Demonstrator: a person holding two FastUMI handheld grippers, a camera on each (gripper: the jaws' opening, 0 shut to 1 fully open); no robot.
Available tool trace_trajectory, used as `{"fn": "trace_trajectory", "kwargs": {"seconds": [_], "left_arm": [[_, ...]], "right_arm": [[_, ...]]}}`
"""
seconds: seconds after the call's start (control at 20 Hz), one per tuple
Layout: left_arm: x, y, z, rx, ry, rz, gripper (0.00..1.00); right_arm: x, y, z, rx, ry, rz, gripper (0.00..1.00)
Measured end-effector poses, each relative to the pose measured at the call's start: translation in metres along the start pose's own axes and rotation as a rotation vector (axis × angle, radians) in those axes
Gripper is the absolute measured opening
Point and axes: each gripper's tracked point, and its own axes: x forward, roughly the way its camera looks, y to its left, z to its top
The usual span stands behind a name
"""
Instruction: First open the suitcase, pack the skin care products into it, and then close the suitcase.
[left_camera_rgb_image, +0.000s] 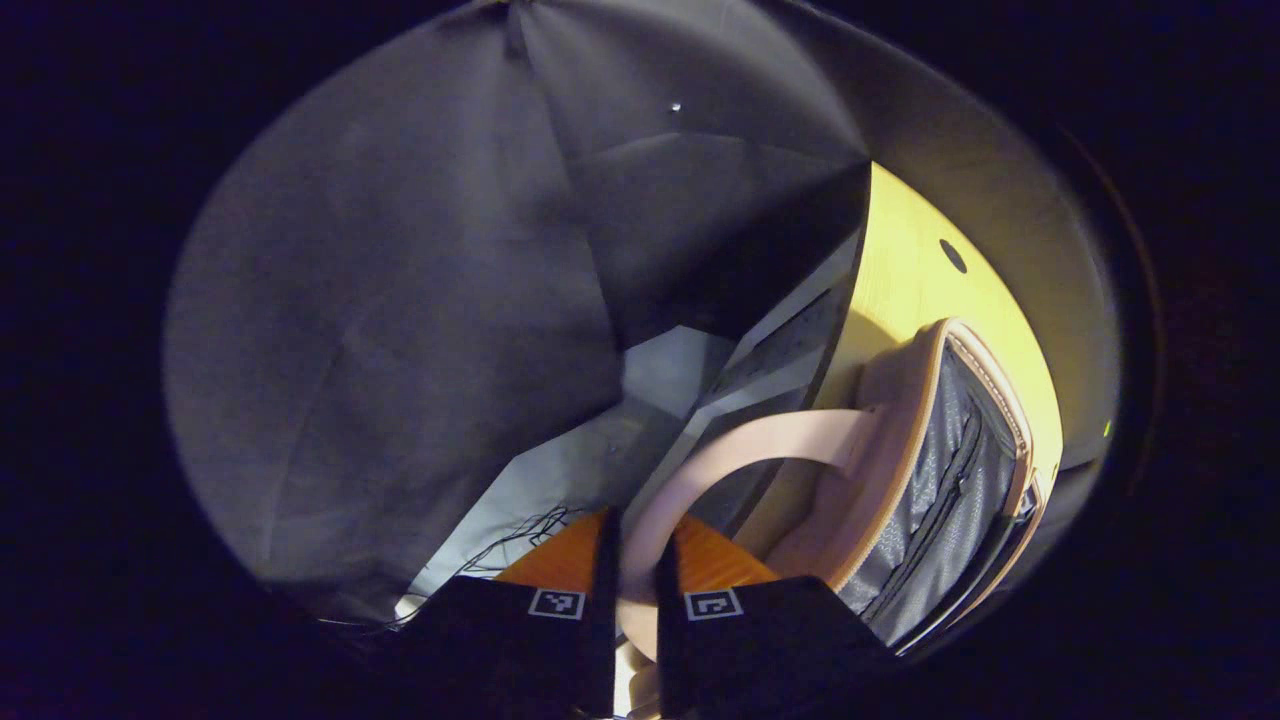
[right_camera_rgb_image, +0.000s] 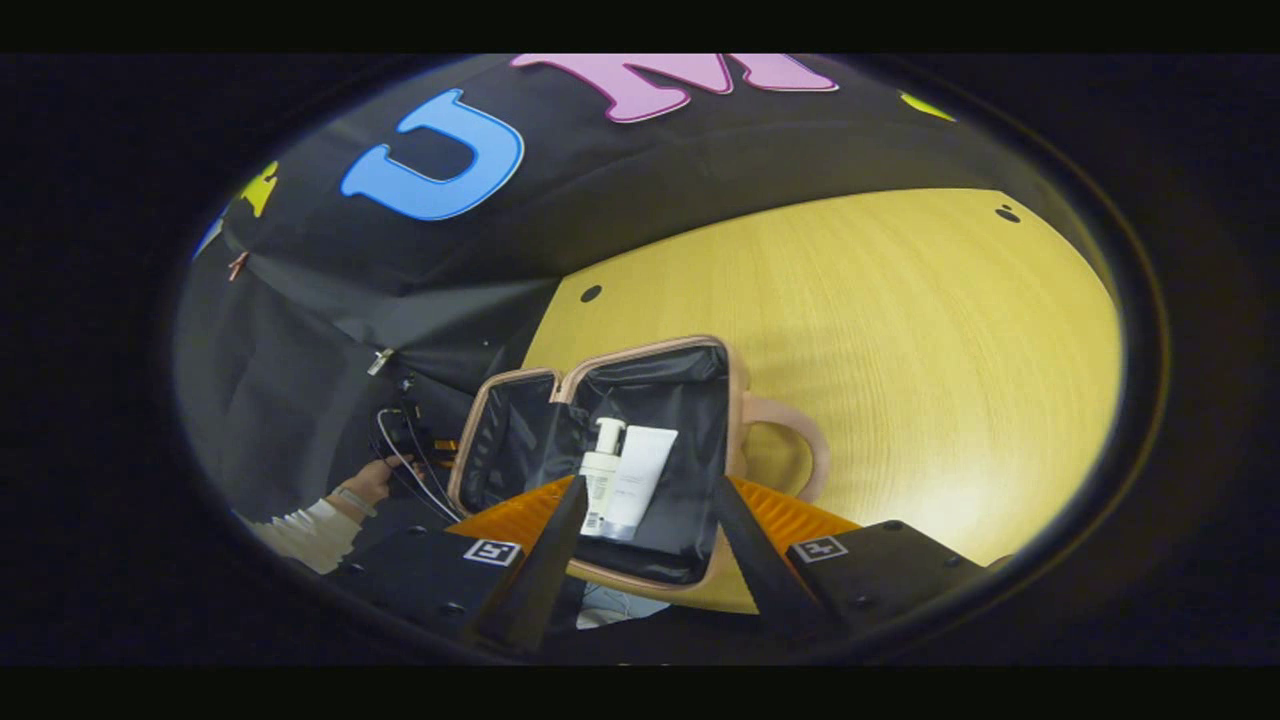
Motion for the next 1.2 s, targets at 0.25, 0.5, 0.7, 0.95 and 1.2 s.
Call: {"fn": "trace_trajectory", "kwargs": {"seconds": [0.25, 0.5, 0.7, 0.95, 1.2], "left_arm": [[-0.04, -0.014, 0.01, 0.057, -0.08, -0.098, 0.2], [-0.142, -0.061, 0.025, 0.165, -0.233, -0.217, 0.08], [-0.229, -0.112, 0.02, 0.277, -0.352, -0.294, 0.07], [-0.306, -0.212, -0.011, 0.364, -0.409, -0.43, 0.06], [-0.335, -0.325, -0.07, 0.468, -0.386, -0.542, 0.07]], "right_arm": [[-0.007, -0.007, 0.011, -0.002, -0.047, 0.009, 0.71], [-0.005, -0.012, 0.012, -0.018, -0.048, 0.034, 0.82], [-0.015, -0.01, 0.022, -0.021, -0.067, 0.085, 0.82], [-0.05, -0.035, 0.029, -0.028, -0.108, 0.105, 0.82], [-0.098, -0.089, 0.032, -0.035, -0.14, 0.066, 0.82]]}}
